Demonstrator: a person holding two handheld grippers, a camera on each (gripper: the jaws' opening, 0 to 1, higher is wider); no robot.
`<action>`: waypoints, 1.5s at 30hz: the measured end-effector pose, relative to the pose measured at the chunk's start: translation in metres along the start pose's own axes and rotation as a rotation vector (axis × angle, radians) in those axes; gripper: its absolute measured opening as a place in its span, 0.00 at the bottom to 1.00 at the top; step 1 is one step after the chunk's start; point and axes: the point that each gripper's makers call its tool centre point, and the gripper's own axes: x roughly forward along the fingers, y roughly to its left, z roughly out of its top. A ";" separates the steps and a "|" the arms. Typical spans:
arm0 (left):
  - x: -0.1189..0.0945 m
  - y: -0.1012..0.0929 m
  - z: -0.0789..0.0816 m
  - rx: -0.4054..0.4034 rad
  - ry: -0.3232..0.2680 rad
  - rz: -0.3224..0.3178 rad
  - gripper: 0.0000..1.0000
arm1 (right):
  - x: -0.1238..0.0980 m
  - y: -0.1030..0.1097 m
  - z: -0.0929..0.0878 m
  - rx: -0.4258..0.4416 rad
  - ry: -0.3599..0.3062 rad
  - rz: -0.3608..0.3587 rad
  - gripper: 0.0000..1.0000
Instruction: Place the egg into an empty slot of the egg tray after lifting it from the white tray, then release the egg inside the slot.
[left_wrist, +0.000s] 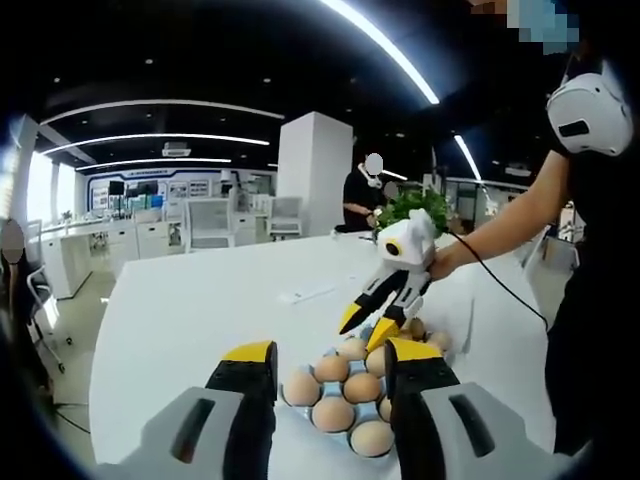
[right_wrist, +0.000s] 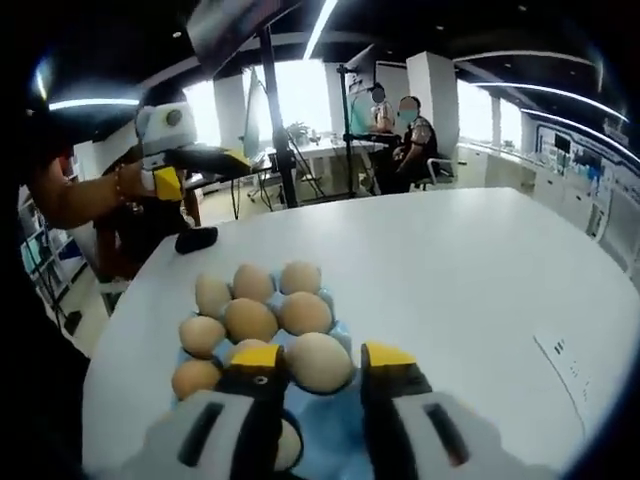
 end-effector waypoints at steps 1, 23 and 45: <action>0.000 0.000 0.000 0.000 0.000 0.001 0.43 | -0.003 -0.001 -0.001 -0.004 -0.001 -0.010 0.29; 0.003 0.001 0.002 0.006 -0.008 0.002 0.42 | -0.083 -0.033 -0.037 0.078 -0.027 -0.190 0.28; 0.007 -0.002 0.002 0.000 -0.012 -0.010 0.42 | -0.213 -0.074 -0.117 0.182 0.096 -0.478 0.28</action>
